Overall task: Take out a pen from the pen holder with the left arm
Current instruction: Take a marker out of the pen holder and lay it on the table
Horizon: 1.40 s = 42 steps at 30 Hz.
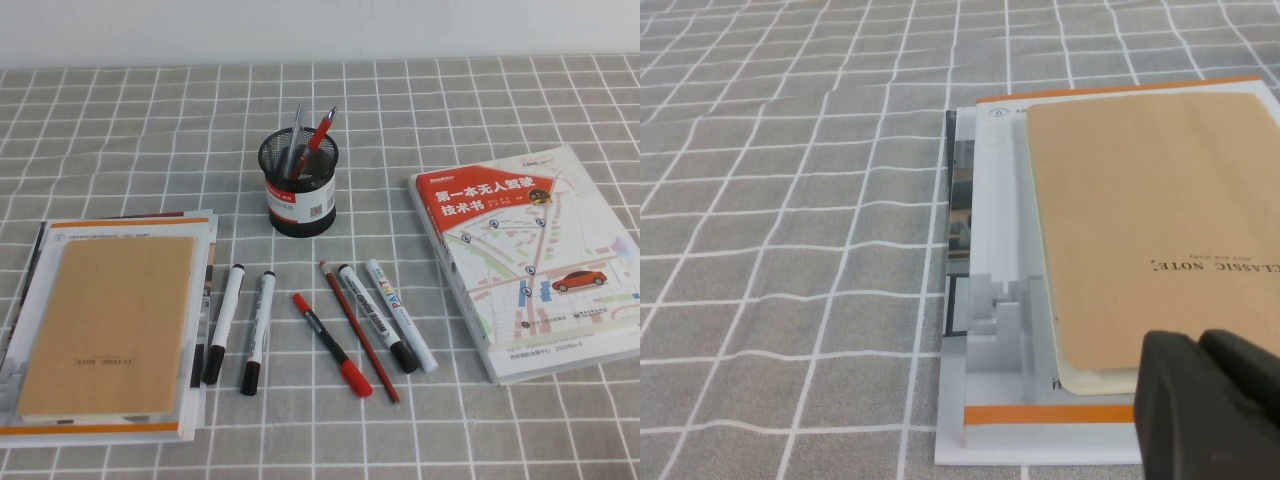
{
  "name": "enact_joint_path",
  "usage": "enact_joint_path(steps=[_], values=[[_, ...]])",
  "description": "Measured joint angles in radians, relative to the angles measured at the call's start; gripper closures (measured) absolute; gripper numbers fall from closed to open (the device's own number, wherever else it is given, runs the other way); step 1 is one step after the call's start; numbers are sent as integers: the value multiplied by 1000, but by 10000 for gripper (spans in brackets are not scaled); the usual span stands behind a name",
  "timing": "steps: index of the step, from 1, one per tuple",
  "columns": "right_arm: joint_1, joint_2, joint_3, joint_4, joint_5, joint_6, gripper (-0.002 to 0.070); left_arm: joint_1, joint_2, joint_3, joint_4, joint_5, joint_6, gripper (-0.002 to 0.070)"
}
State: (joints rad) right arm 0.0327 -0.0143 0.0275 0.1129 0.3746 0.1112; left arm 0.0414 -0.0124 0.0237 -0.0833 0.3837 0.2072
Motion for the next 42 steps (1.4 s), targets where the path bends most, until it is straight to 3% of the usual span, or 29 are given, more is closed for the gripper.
enact_joint_path(steps=[8,14,16,18,25,30,36,42], values=[[0,0,0,0,0,0,689,0,0,0,8,0,0,675],[0,0,0,0,0,0,689,0,0,0,156,-2,0,675],[0,0,0,0,0,0,689,0,0,0,149,-29,-24,675],[0,0,0,0,0,0,689,0,0,2,57,-103,-87,675],[0,0,0,0,0,0,689,0,0,4,-586,-486,-600,675],[0,0,0,0,0,0,689,0,0,4,-730,-649,-594,675],[0,0,0,0,0,0,689,0,0,4,-703,-598,-605,675],[0,0,0,0,0,0,689,-7,60,-204,-361,-215,-530,675]])
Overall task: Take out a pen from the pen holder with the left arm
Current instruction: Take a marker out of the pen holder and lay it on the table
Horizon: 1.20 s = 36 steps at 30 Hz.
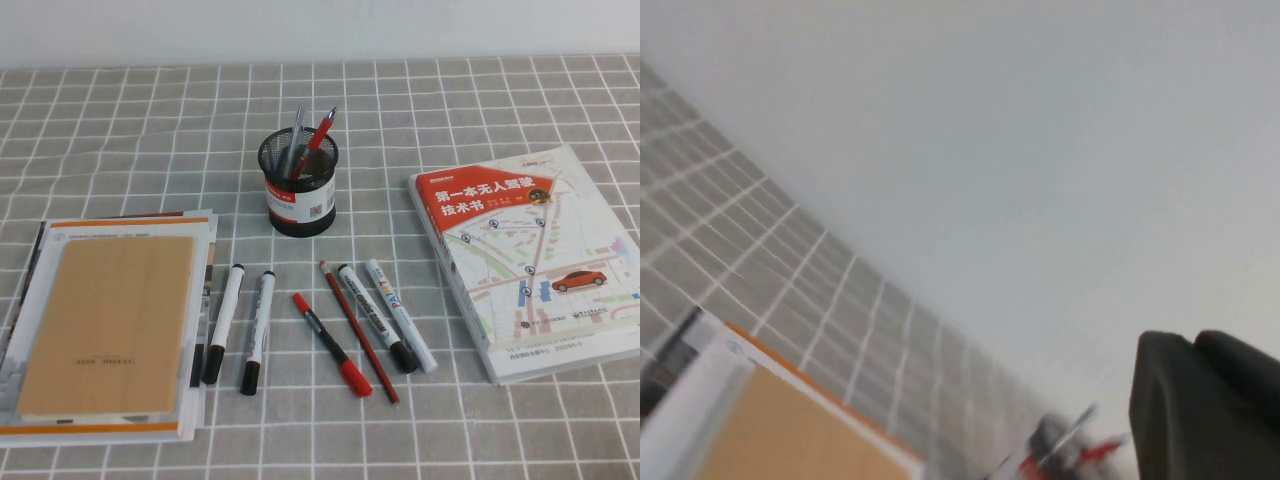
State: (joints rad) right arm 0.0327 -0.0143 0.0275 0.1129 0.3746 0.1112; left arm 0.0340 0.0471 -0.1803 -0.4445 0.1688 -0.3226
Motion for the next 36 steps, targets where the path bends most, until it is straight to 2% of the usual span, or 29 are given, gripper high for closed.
enact_joint_path(steps=[4,8,13,18,21,25,31,36], values=[[0,0,0,0,0,0,689,-17,192,-258,59,226,247,675],[0,0,0,0,0,0,689,-21,377,-431,2,334,466,675],[0,0,0,0,0,0,689,-21,588,-568,-241,384,813,675],[0,0,0,0,0,0,689,-21,814,-633,-544,473,1155,675],[0,0,0,0,0,0,689,-44,935,-658,-637,486,1323,660],[0,0,0,0,0,0,689,-109,1073,-719,-667,459,1454,592],[0,0,0,0,0,0,689,-208,1245,-827,-672,377,1549,400],[0,0,0,0,0,0,689,-230,1354,-910,-680,291,1575,361]])
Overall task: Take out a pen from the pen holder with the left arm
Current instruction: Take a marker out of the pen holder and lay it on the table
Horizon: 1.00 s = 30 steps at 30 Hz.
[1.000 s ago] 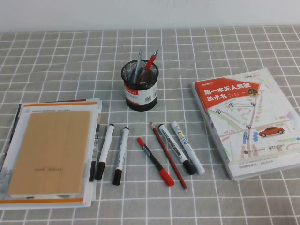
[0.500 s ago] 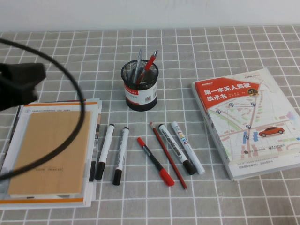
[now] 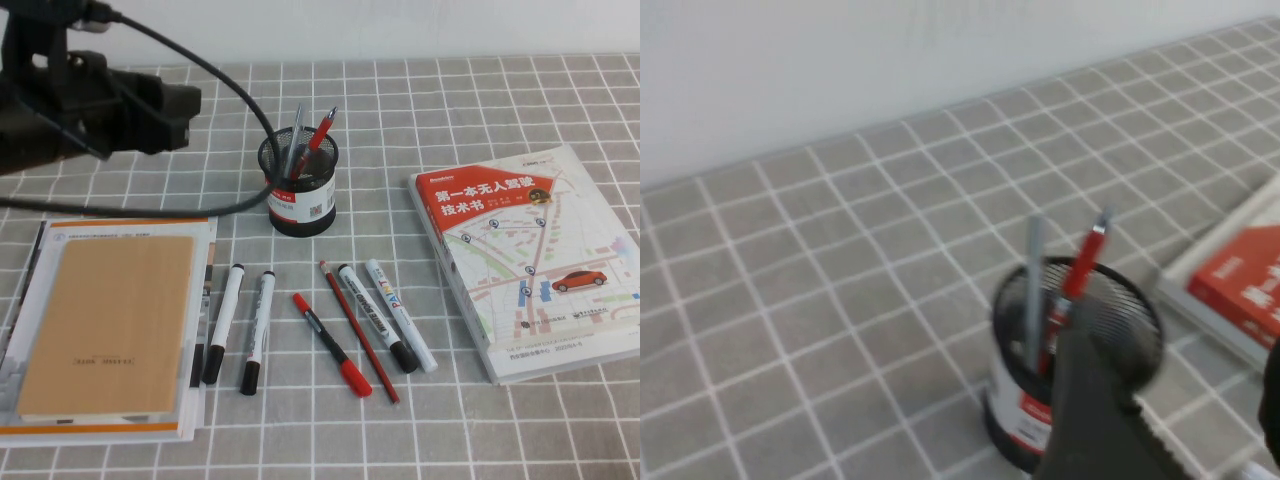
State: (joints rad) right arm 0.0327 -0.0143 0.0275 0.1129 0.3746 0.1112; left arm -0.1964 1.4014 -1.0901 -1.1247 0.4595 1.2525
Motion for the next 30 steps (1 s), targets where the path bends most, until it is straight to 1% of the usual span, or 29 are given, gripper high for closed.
enact_joint_path(steps=[7,15,22,24,28,30], values=[[0,0,0,0,0,0,689,0,116,-77,-52,-69,27,355],[0,0,0,0,0,0,688,0,230,-139,-59,-67,43,355],[0,0,0,0,0,0,688,0,253,-178,-65,-57,81,354],[0,0,0,0,0,0,688,0,255,-183,-128,-53,115,354],[0,0,0,0,0,0,688,12,273,-183,-418,-26,328,354],[0,0,0,0,0,0,689,10,279,-188,-514,-39,421,354]])
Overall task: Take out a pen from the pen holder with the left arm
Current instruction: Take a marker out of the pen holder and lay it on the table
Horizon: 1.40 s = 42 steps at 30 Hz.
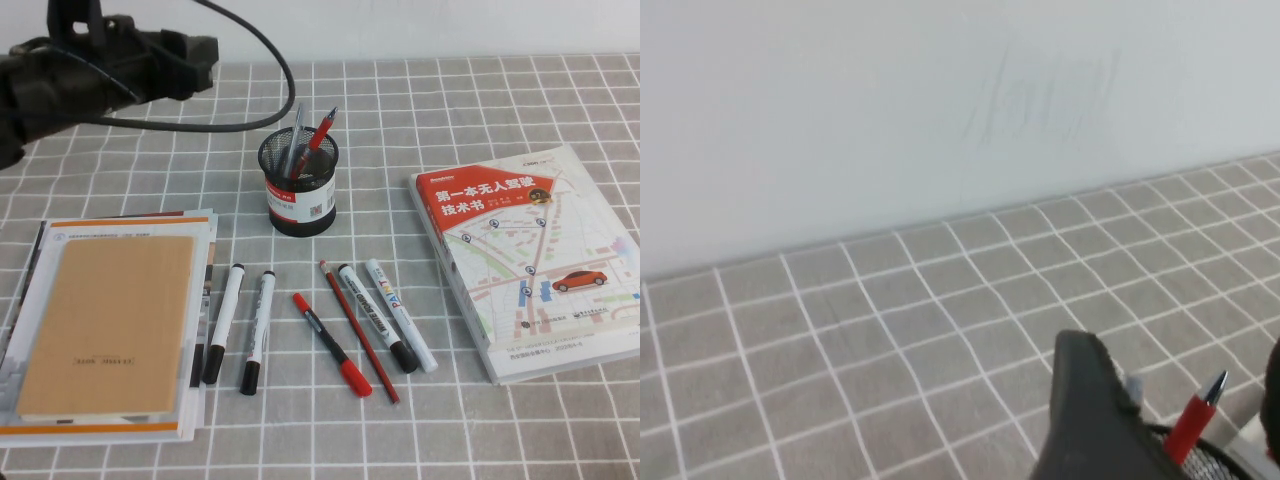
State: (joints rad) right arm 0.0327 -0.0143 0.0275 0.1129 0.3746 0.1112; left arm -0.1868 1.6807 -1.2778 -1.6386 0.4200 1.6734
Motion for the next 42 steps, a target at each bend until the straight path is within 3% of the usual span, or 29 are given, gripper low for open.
enact_joint_path(steps=[5,6,11,13,16,31,34,38,42], values=[[0,0,0,0,0,0,689,-10,15,-11,-23,-7,38,354],[0,0,0,0,0,0,689,-10,18,-15,22,-7,5,354],[0,0,0,0,0,0,688,-10,33,-57,492,8,-460,355],[0,0,0,0,0,0,689,-10,33,-66,606,33,-554,355],[0,0,0,0,0,0,689,-10,33,-69,671,76,-592,355],[0,0,0,0,0,0,689,-55,55,-88,728,85,-567,355],[0,0,0,0,0,0,689,-71,86,-91,689,90,-553,355],[0,0,0,0,0,0,689,-88,147,-153,634,187,-507,355],[0,0,0,0,0,0,689,-99,172,-214,661,227,-511,355]])
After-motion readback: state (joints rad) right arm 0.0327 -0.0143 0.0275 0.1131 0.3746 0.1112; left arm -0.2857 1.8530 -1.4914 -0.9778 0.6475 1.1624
